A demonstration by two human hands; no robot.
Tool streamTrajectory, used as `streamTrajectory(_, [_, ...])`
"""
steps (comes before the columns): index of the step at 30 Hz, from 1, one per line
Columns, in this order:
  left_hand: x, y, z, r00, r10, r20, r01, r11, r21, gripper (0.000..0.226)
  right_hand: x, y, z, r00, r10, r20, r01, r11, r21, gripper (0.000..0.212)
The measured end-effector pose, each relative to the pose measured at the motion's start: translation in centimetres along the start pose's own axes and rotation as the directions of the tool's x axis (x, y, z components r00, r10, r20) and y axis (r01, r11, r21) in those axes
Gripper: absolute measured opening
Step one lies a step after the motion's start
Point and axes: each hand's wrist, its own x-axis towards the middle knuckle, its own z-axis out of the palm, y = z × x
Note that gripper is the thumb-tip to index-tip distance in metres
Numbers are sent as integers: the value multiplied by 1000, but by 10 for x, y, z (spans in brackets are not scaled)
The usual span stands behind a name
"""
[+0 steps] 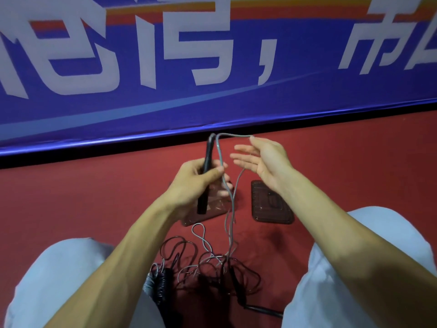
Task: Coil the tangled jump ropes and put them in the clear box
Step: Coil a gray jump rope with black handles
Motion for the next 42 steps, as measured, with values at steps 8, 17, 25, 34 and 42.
streamTrajectory(8, [10,20,-16,955,86,-285,-211,871,-444,8,-5,28,6,902,261,343,97,652,-752,40])
streamTrajectory(17, [19,15,-27,910,114,-398,-326,790,-520,5,-12,28,11,904,168,394,175,696,-697,21])
streamTrajectory(25, [16,-4,-14,975,-7,-223,26,996,84,23,-10,-4,10,956,-129,265,170,976,-138,13])
streamTrajectory(34, [4,-7,-3,996,-25,80,5,972,233,17,3,-8,0,993,-109,50,100,983,151,8])
streamTrajectory(42, [11,0,-3,983,68,-172,-89,989,-116,6,-2,6,3,988,32,148,61,808,-586,44])
